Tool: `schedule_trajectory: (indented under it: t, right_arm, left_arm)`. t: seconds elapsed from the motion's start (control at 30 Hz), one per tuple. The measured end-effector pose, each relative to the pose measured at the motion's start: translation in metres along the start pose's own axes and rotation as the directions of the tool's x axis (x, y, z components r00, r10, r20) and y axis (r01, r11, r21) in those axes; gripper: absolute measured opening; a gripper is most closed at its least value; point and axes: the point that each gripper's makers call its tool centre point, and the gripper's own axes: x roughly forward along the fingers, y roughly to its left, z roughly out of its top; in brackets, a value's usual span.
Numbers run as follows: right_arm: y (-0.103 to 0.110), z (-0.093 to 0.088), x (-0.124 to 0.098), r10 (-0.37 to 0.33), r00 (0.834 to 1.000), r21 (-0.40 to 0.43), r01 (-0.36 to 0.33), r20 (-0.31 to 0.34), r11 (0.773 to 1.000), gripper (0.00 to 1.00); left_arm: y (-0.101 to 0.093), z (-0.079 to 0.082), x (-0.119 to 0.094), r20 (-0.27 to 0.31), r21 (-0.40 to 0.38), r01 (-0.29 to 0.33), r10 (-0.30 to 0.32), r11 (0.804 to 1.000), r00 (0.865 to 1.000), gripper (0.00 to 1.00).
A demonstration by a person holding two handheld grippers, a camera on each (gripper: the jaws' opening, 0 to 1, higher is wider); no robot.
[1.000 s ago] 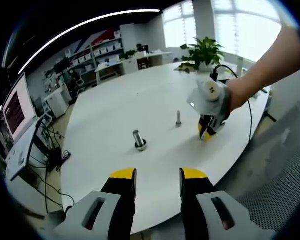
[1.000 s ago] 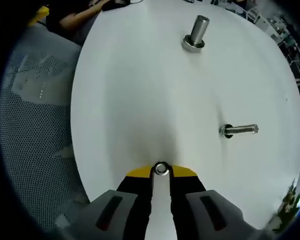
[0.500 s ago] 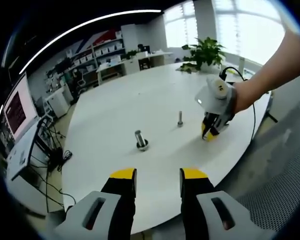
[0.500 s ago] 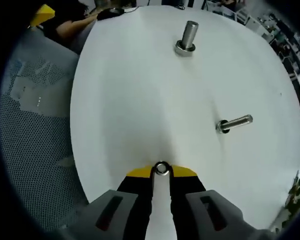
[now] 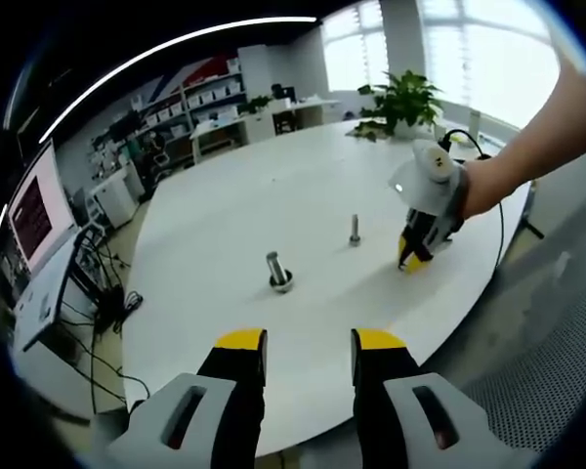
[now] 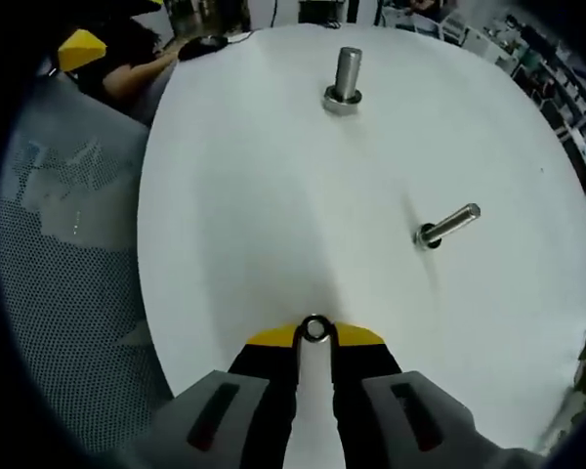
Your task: Place the washer onto the threaded stud by aligning its center hole with the stud, sliding it down to the base, and recovering from edge contact or off-axis alignment until the washer reaches the visible bottom stop.
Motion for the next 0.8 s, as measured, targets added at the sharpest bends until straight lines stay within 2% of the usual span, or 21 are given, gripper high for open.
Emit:
schedule_trajectory:
  t: [0.1, 0.27, 0.4, 0.67, 0.8]
  right_arm:
    - [0.001, -0.001, 0.0, 0.005, 1.0, -0.026, -0.006, -0.008, 1.0, 0.14]
    - [-0.003, -0.005, -0.001, 0.007, 1.0, 0.046, -0.007, -0.01, 0.999, 0.14]
    - [-0.005, -0.008, -0.008, -0.006, 1.0, 0.032, 0.006, 0.002, 0.999, 0.13]
    - [-0.033, 0.01, -0.028, -0.035, 0.996, 0.101, 0.027, 0.085, 0.995, 0.13]
    - [-0.043, 0.021, -0.038, -0.051, 0.993, 0.082, 0.042, 0.104, 0.996, 0.13]
  left_arm:
    - [-0.002, -0.001, -0.001, -0.004, 0.01, 0.002, -0.002, 1.0, 1.0, 0.32]
    - [0.0, 0.001, -0.001, 0.004, 0.003, -0.002, 0.002, 1.0, 1.0, 0.32]
    - [-0.001, 0.0, -0.001, -0.002, 0.012, -0.002, 0.002, 1.0, 1.0, 0.32]
    - [-0.001, 0.0, -0.001, 0.0, 0.009, -0.004, 0.004, 1.0, 1.0, 0.32]
    - [0.0, -0.001, -0.001, -0.004, 0.005, -0.004, 0.004, 1.0, 1.0, 0.32]
